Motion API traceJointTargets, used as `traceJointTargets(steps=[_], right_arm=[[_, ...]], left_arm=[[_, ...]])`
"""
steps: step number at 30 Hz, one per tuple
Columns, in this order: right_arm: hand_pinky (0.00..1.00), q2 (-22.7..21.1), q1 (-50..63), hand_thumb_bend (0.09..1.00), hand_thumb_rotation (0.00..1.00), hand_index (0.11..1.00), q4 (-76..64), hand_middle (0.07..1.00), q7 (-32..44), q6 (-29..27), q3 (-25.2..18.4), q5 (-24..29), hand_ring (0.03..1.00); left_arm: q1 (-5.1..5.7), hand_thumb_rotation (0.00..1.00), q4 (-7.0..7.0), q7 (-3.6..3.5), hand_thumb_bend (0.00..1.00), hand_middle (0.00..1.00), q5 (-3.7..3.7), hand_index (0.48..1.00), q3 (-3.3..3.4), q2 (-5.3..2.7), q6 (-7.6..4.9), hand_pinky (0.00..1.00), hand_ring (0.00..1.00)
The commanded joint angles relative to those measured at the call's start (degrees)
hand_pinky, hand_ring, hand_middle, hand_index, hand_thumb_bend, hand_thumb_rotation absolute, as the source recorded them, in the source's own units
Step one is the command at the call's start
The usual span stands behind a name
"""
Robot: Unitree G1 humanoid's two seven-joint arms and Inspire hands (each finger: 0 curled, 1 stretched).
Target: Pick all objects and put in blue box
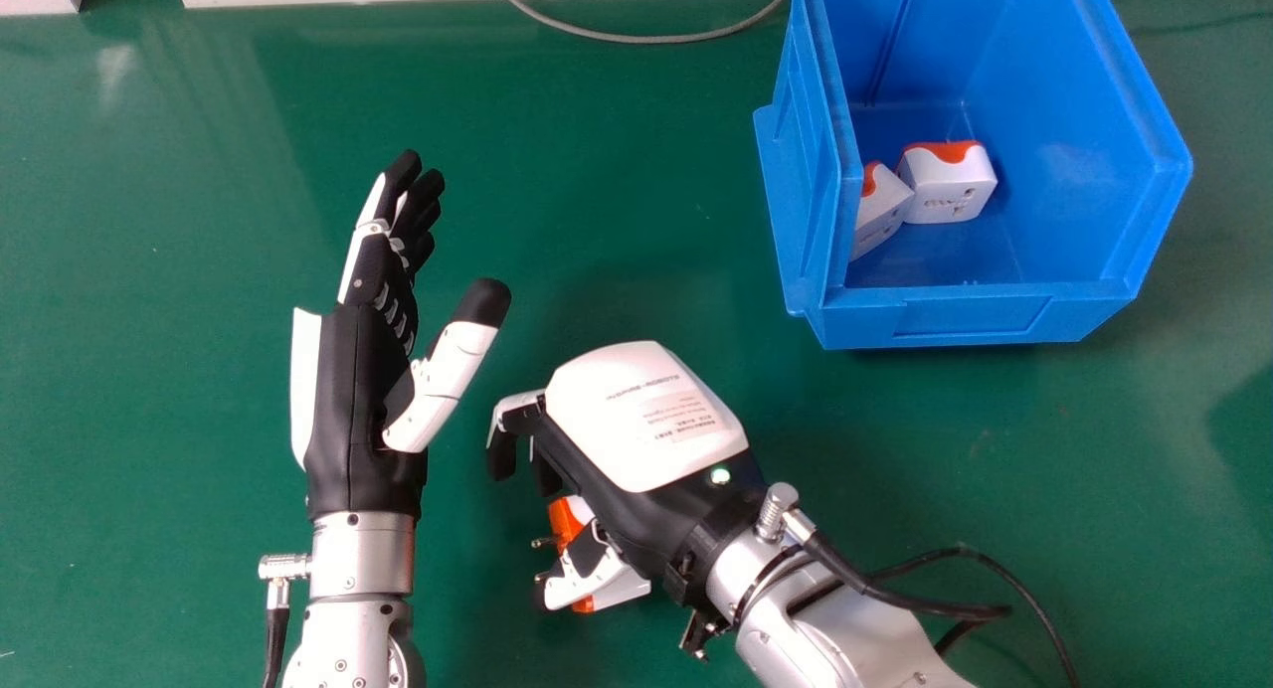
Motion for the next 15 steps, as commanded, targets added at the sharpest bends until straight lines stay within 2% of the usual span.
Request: traceJointTargets(steps=[1, 4, 7, 12, 15], right_arm=[[0.21, 0.2, -0.4, 0.505, 0.00, 0.562, -0.4, 0.471, -0.9, -1.3, -0.2, 0.7, 0.352], [0.21, 0.1, -0.5, 0.505, 0.00, 0.560, -0.2, 0.467, -1.5, -1.8, -0.3, 0.6, 0.352], [0.21, 0.0, -0.5, 0.505, 0.00, 0.560, 0.0, 0.467, -2.2, -2.6, -0.5, 1.3, 0.352], [0.20, -0.1, -0.4, 0.505, 0.00, 0.555, 0.4, 0.461, -4.8, -3.9, -0.9, 1.7, 0.352], [0.20, 0.0, -0.2, 0.505, 0.00, 0.553, 0.6, 0.462, -5.9, -4.1, -1.3, 2.0, 0.353]], left_arm=[[-0.46, 0.67, -0.69, -0.03, 0.92, 0.90, 0.28, 0.906, -0.32, -0.16, -0.91, 0.94, 0.92], [-0.57, 0.67, -0.64, -0.27, 0.91, 0.90, 0.05, 0.906, -0.32, -0.21, -1.00, 0.94, 0.92], [-0.54, 0.67, -0.71, -0.04, 0.91, 0.90, 0.27, 0.906, -0.32, -0.25, -0.97, 0.94, 0.92], [-0.65, 0.67, -0.65, -0.36, 0.90, 0.90, -0.09, 0.905, -0.30, -0.30, -1.05, 0.94, 0.92], [-0.68, 0.67, -0.63, -0.07, 0.90, 0.90, 0.24, 0.905, -0.29, -0.22, -1.04, 0.94, 0.92]])
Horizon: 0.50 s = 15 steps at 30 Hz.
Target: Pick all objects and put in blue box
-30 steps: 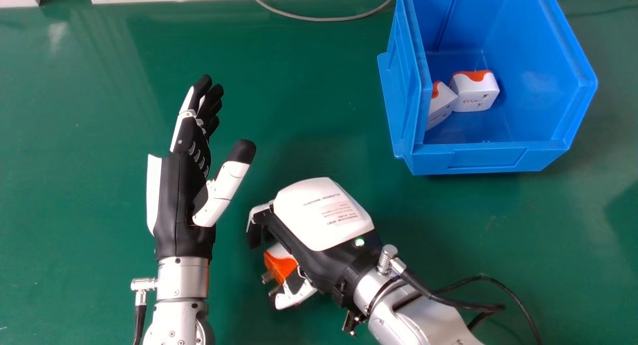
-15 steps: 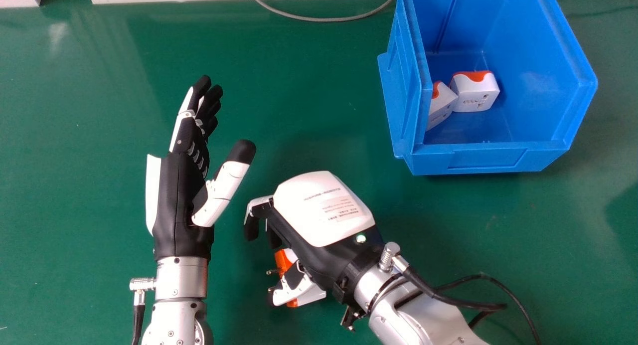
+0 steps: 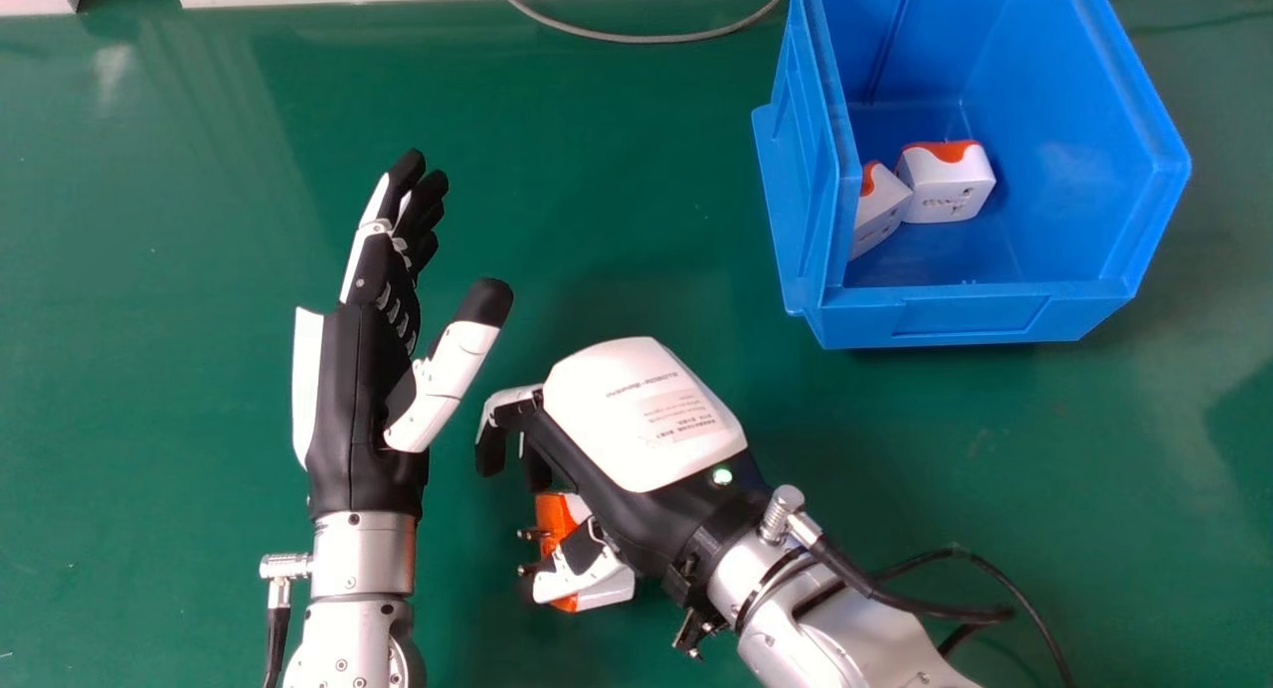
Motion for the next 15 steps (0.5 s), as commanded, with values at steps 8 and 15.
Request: traceJointTargets(steps=[8, 15], right_arm=[[0.21, 0.5, 0.1, 0.506, 0.00, 0.549, 0.5, 0.471, -5.6, -1.9, -2.4, 1.8, 0.359], [0.21, 0.7, 0.2, 0.507, 0.00, 0.547, 1.1, 0.476, -7.3, -1.1, -3.2, 2.1, 0.364]], left_arm=[[-0.72, 0.67, -0.40, 0.58, 0.90, 0.90, 0.76, 0.903, -0.23, -0.11, -1.21, 0.94, 0.92], [-0.63, 0.67, -0.58, 0.12, 0.89, 0.90, 0.33, 0.904, -0.19, -0.16, -0.97, 0.95, 0.92]])
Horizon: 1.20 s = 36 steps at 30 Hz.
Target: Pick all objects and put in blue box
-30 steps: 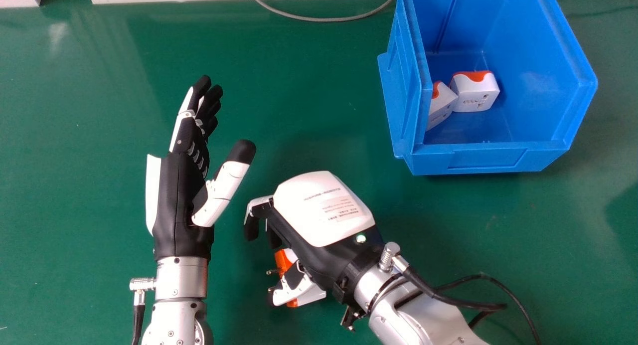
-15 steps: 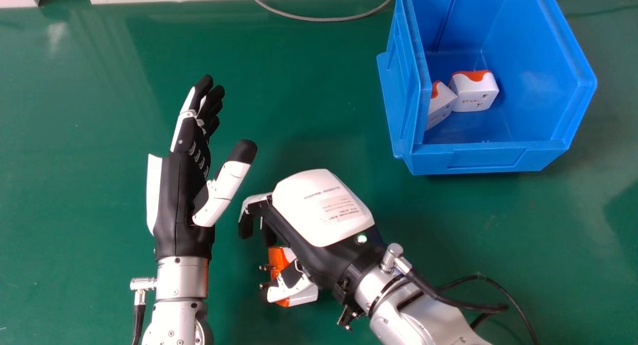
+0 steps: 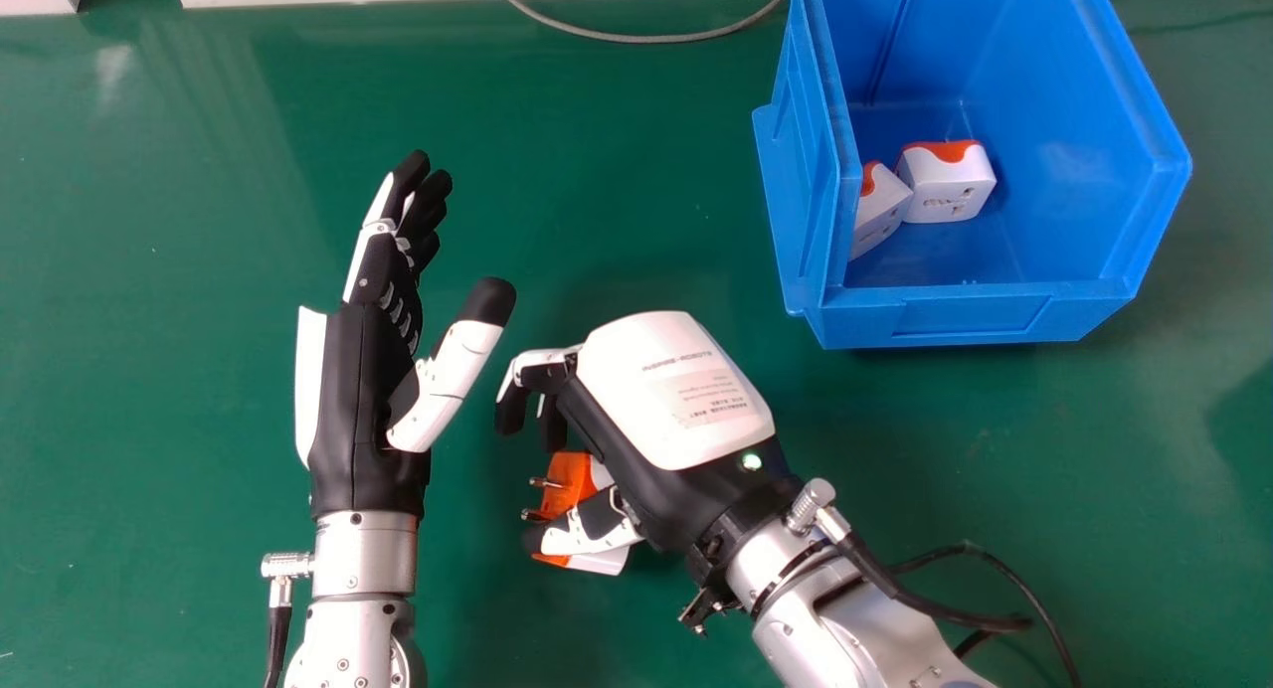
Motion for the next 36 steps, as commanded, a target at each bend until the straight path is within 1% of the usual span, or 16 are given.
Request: traceJointTargets(steps=[1, 8, 12, 15, 18, 21, 23, 25, 27, 29, 30, 31, 32, 33, 34, 36], right_arm=[[0.21, 0.6, 0.0, 0.507, 0.00, 0.547, -0.5, 0.478, -1.1, -0.1, -1.0, 0.5, 0.366], [0.22, 1.2, 0.1, 0.507, 0.00, 0.547, 0.1, 0.483, -2.4, 0.3, -1.0, -0.1, 0.368], [0.22, 1.1, 0.1, 0.506, 0.00, 0.548, -0.1, 0.483, -2.8, 0.7, -0.8, -0.8, 0.367], [0.22, 1.0, 0.2, 0.506, 0.00, 0.548, -0.3, 0.484, -2.3, 1.4, -0.8, -0.9, 0.368], [0.22, 1.0, 0.5, 0.506, 0.00, 0.550, -1.0, 0.485, -0.8, 2.6, -0.6, -0.9, 0.367], [0.22, 1.2, 0.8, 0.506, 0.00, 0.552, -2.5, 0.480, 2.4, 5.4, -0.3, -1.8, 0.364], [0.22, 0.8, 0.9, 0.506, 0.00, 0.552, -4.0, 0.477, 5.4, 7.3, 0.1, -2.4, 0.363], [0.22, 0.2, 1.0, 0.506, 0.00, 0.553, -5.5, 0.475, 7.6, 9.1, 0.8, -4.4, 0.362], [0.23, -0.4, 1.3, 0.505, 0.00, 0.556, -7.0, 0.474, 10.2, 11.2, 1.8, -7.3, 0.363], [0.25, -0.7, 1.6, 0.505, 0.00, 0.558, -8.5, 0.475, 13.1, 13.1, 2.6, -9.9, 0.367], [0.32, -0.9, 1.6, 0.506, 0.02, 0.545, -9.3, 0.526, 14.8, 13.7, 2.9, -11.1, 0.434], [0.32, -1.2, 1.7, 0.506, 0.02, 0.545, -9.9, 0.526, 16.0, 14.2, 3.2, -12.1, 0.434], [0.39, -1.4, 1.7, 0.508, 0.04, 0.536, -10.5, 0.581, 17.1, 14.3, 3.3, -12.5, 0.503], [0.39, -1.6, 1.8, 0.508, 0.04, 0.536, -10.9, 0.581, 17.9, 14.3, 3.3, -12.7, 0.503], [0.46, -1.6, 1.9, 0.563, 0.03, 0.583, -11.3, 0.634, 18.7, 14.3, 3.2, -12.7, 0.567], [0.57, -1.7, 1.9, 0.652, 0.02, 0.670, -11.9, 0.717, 20.5, 14.6, 3.2, -12.8, 0.669]], left_arm=[[-0.61, 0.67, -0.56, -0.22, 0.89, 0.90, -0.32, 0.904, -0.18, -0.17, -0.95, 0.94, 0.92], [-0.66, 0.67, -0.45, -0.09, 0.90, 0.90, -0.08, 0.905, -0.10, -0.17, -0.96, 0.94, 0.92], [-0.61, 0.67, -0.62, 0.00, 0.90, 0.90, 0.08, 0.906, -0.17, -0.14, -0.81, 0.94, 0.92], [-0.65, 0.67, -0.48, -0.16, 0.90, 0.90, -0.07, 0.906, -0.19, -0.18, -0.58, 0.94, 0.92], [-0.80, 0.67, -0.17, -0.45, 0.90, 0.90, -0.42, 0.906, -0.14, -0.33, -0.91, 0.94, 0.92], [-0.72, 0.67, -0.22, -0.63, 0.90, 0.90, -0.60, 0.906, -0.11, -0.47, -1.06, 0.93, 0.92], [-0.71, 0.67, -0.14, -0.68, 0.90, 0.90, -0.54, 0.905, -0.10, -0.41, -1.12, 0.93, 0.92], [-0.65, 0.67, -0.12, -0.22, 0.90, 0.90, -0.04, 0.906, -0.07, -0.33, -1.25, 0.93, 0.92], [-0.52, 0.67, -0.30, 0.19, 0.90, 0.91, 0.26, 0.907, -0.07, -0.34, -1.09, 0.93, 0.92], [-0.41, 0.67, -0.44, 0.33, 0.90, 0.91, 0.26, 0.906, -0.11, -0.41, -0.93, 0.93, 0.92], [-0.36, 0.67, -0.49, 0.26, 0.90, 0.90, 0.11, 0.905, -0.13, -0.48, -0.90, 0.93, 0.92], [-0.31, 0.67, -0.56, 0.24, 0.90, 0.90, 0.07, 0.905, -0.15, -0.48, -0.78, 0.93, 0.92], [-0.29, 0.67, -0.60, 0.22, 0.90, 0.90, 0.03, 0.905, -0.16, -0.46, -0.70, 0.93, 0.92], [-0.28, 0.67, -0.62, 0.22, 0.90, 0.90, 0.03, 0.905, -0.17, -0.43, -0.65, 0.93, 0.92], [-0.25, 0.67, -0.68, 0.34, 0.91, 0.90, 0.17, 0.905, -0.19, -0.38, -0.57, 0.93, 0.92], [-0.21, 0.67, -0.72, 0.63, 0.91, 0.90, 0.56, 0.904, -0.24, -0.24, -0.56, 0.93, 0.92]])
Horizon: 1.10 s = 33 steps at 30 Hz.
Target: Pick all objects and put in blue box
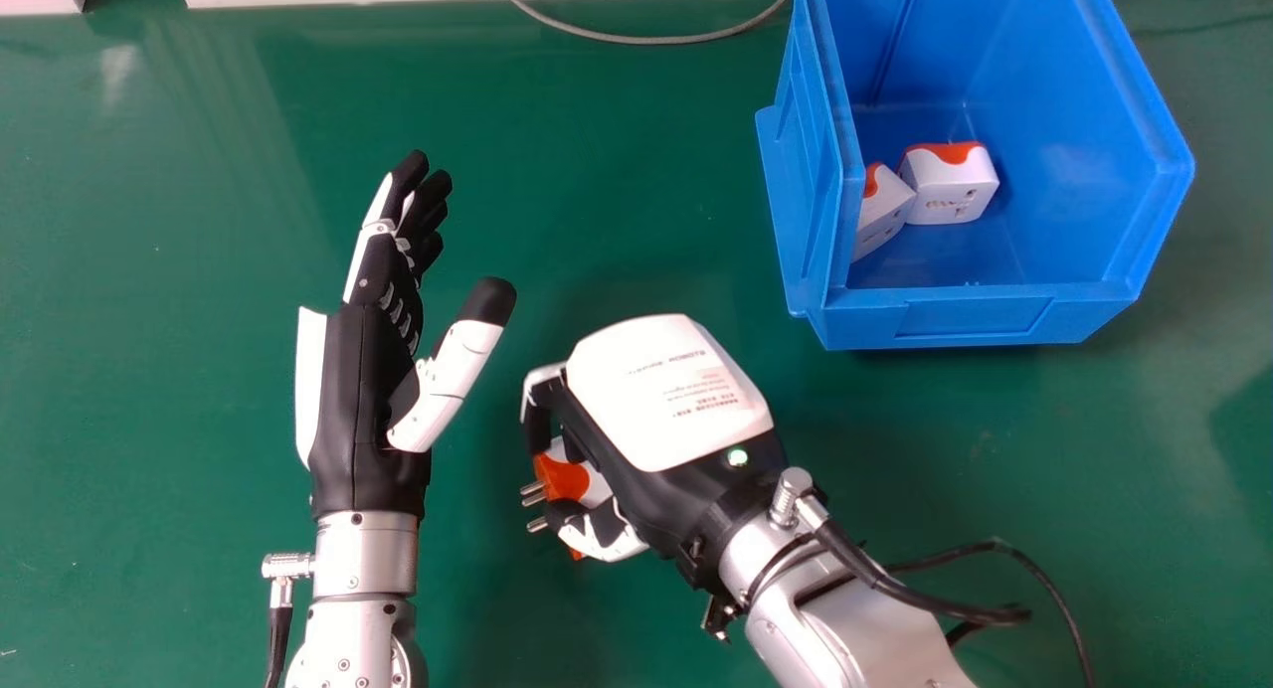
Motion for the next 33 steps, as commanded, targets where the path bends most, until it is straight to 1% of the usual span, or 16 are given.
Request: traceJointTargets(steps=[1, 3, 6, 7, 10, 13, 14, 15, 18, 20, 21, 23, 25, 30, 31, 33], right_arm=[[0.57, -0.9, 0.7, 0.652, 0.02, 0.670, -0.6, 0.717, 3.0, 1.0, -0.3, -1.1, 0.669], [0.66, -0.8, 0.5, 0.735, 0.03, 0.746, -0.9, 0.786, 5.0, 1.2, -0.4, -0.9, 0.751], [0.77, -0.5, 0.5, 0.837, 0.08, 0.839, -1.3, 0.871, 6.7, 1.4, -0.7, -0.3, 0.847], [0.77, -0.4, 0.5, 0.837, 0.08, 0.839, -1.4, 0.871, 7.1, 1.5, -0.7, -0.3, 0.847], [0.84, -0.1, 0.5, 0.906, 0.13, 0.904, -1.2, 0.930, 7.1, 1.4, -0.8, -0.1, 0.913], [0.89, -0.1, 0.5, 0.948, 0.16, 0.943, -1.3, 0.964, 7.7, 1.4, -0.9, -0.1, 0.954], [0.89, -0.1, 0.6, 0.948, 0.16, 0.943, -1.3, 0.964, 7.7, 1.4, -0.9, -0.1, 0.954], [0.90, -0.2, 0.6, 0.955, 0.17, 0.951, -1.4, 0.972, 7.7, 1.4, -0.8, -0.2, 0.963], [0.91, -0.4, 0.8, 0.971, 0.19, 0.966, -2.1, 0.986, 8.1, 1.4, -0.8, -0.5, 0.979], [0.92, -0.5, 1.1, 0.978, 0.20, 0.970, -2.7, 0.991, 8.0, 1.2, -0.9, -0.5, 0.984], [0.92, -0.6, 1.3, 0.981, 0.20, 0.970, -3.0, 0.992, 7.6, 1.0, -1.0, -0.5, 0.986], [0.92, -0.8, 1.5, 0.987, 0.20, 0.969, -3.5, 0.992, 7.2, 0.7, -1.1, -0.3, 0.986], [0.91, -1.0, 1.8, 0.992, 0.19, 0.966, -3.9, 0.992, 6.1, -0.1, -1.4, -0.1, 0.986], [0.90, -1.9, 2.9, 0.996, 0.18, 0.959, -5.7, 0.987, 2.9, -2.4, -2.2, 0.8, 0.982], [0.90, -2.1, 3.2, 0.980, 0.17, 0.958, -6.3, 0.986, 2.1, -3.0, -2.5, 1.1, 0.983], [0.89, -2.4, 3.7, 0.982, 0.16, 0.950, -7.2, 0.982, 1.4, -3.7, -3.0, 1.2, 0.979]], left_arm=[[-0.18, 0.67, -0.76, 0.27, 0.91, 0.90, 0.47, 0.904, -0.28, -0.09, -0.60, 0.93, 0.92], [-0.20, 0.68, -0.72, 0.07, 0.91, 0.91, 0.28, 0.905, -0.34, -0.08, -0.60, 0.93, 0.92], [-0.12, 0.68, -0.81, -0.27, 0.91, 0.91, 0.01, 0.906, -0.37, -0.05, -0.55, 0.93, 0.92], [-0.09, 0.68, -0.85, -0.33, 0.91, 0.91, -0.07, 0.906, -0.36, -0.06, -0.49, 0.93, 0.92], [0.03, 0.68, -0.91, -0.30, 0.91, 0.91, 0.07, 0.907, -0.38, -0.01, -0.51, 0.93, 0.92], [0.02, 0.68, -0.76, -0.43, 0.91, 0.91, 0.03, 0.907, -0.36, 0.04, -0.70, 0.92, 0.92], [0.07, 0.68, -0.81, -0.24, 0.91, 0.91, 0.24, 0.907, -0.35, 0.08, -0.69, 0.92, 0.92], [0.10, 0.68, -0.86, -0.22, 0.91, 0.91, 0.24, 0.907, -0.34, 0.05, -0.65, 0.92, 0.92], [0.17, 0.68, -0.90, -0.40, 0.91, 0.91, -0.08, 0.906, -0.30, -0.12, -0.67, 0.92, 0.92], [0.20, 0.67, -0.91, 0.04, 0.91, 0.91, 0.30, 0.906, -0.26, -0.11, -0.76, 0.92, 0.92], [0.18, 0.67, -0.85, 0.15, 0.91, 0.91, 0.33, 0.906, -0.23, -0.16, -0.88, 0.92, 0.92], [0.16, 0.67, -0.78, 0.29, 0.91, 0.91, 0.36, 0.905, -0.25, -0.20, -0.96, 0.92, 0.92], [0.11, 0.67, -0.68, 0.25, 0.91, 0.91, 0.23, 0.904, -0.27, -0.26, -1.13, 0.92, 0.92], [0.06, 0.67, -0.64, 0.61, 0.90, 0.91, 0.49, 0.905, -0.33, -0.22, -1.17, 0.92, 0.92], [0.07, 0.67, -0.67, 0.68, 0.90, 0.91, 0.58, 0.905, -0.37, -0.16, -1.14, 0.92, 0.92], [0.06, 0.67, -0.69, 0.62, 0.90, 0.91, 0.57, 0.906, -0.39, -0.12, -1.12, 0.92, 0.92]])
